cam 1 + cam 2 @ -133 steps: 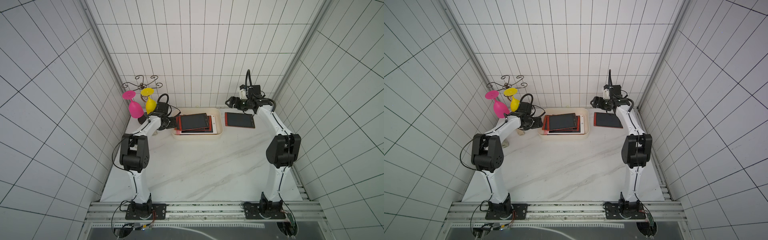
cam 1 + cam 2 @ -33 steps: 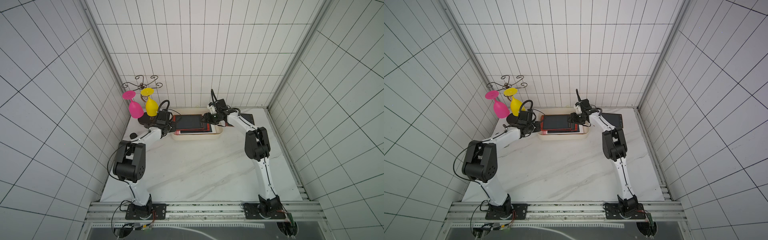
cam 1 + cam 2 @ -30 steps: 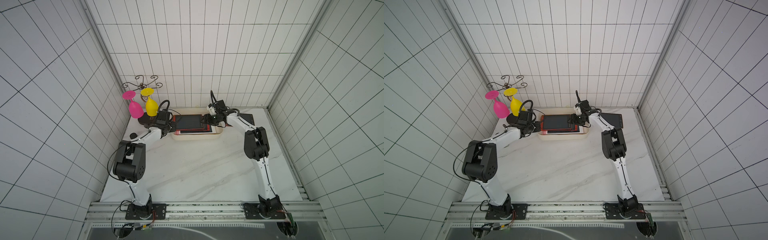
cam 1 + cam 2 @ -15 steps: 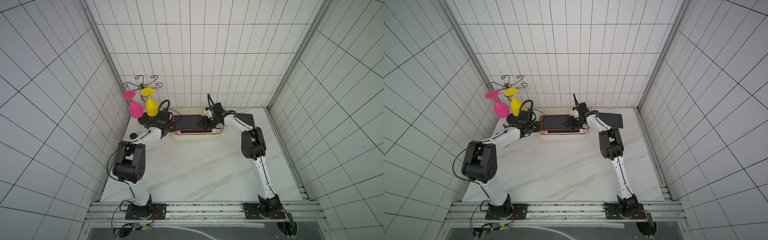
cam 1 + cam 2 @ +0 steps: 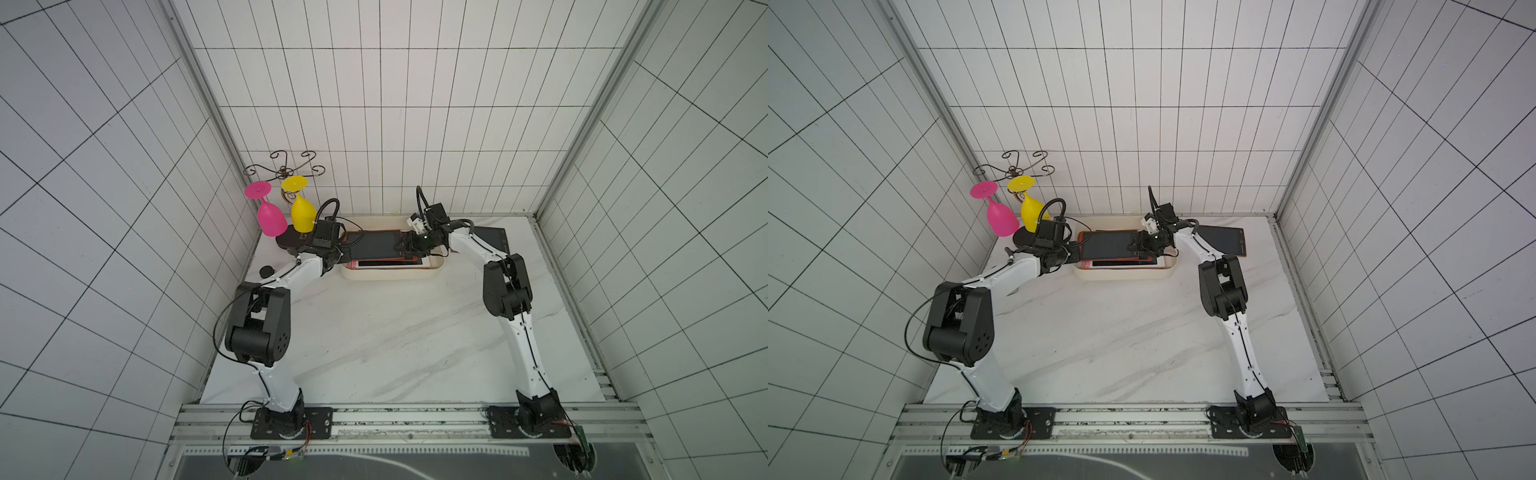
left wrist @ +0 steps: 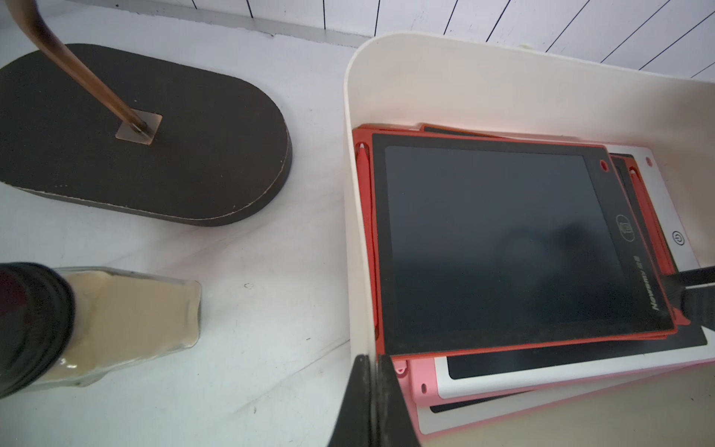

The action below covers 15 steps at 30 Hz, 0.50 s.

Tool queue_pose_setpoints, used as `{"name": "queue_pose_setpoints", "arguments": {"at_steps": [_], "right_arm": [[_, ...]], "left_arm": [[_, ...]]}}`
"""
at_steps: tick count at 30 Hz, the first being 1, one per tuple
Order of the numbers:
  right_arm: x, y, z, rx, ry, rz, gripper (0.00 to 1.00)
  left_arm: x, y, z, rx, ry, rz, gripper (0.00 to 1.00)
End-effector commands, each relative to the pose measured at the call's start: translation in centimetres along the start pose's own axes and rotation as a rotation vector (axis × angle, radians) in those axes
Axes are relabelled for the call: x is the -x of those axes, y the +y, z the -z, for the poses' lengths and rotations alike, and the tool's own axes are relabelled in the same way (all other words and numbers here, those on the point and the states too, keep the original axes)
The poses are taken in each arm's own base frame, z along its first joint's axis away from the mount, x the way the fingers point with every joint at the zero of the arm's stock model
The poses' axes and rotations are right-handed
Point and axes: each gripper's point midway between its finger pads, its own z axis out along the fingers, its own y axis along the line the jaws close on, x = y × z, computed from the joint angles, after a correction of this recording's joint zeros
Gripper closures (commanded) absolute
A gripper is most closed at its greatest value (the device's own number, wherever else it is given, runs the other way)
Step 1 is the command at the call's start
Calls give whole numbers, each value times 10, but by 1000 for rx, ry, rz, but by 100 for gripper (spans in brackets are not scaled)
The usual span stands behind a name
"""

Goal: Take out the writing tablet from the storage box
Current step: Pick up the writing tablet from the storage box.

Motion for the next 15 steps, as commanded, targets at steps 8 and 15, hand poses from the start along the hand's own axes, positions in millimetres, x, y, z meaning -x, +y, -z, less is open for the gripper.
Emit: {"name": "queue_pose_setpoints", "arguments": {"at_steps": [8, 15], "right_arm": [[27, 92, 39, 231, -53, 82, 46], [22, 72, 33, 197, -24, 30, 46]], "left_arm": [[33, -32, 9, -102, -96, -24, 100], [31, -30, 6, -96, -88, -22, 100]]}}
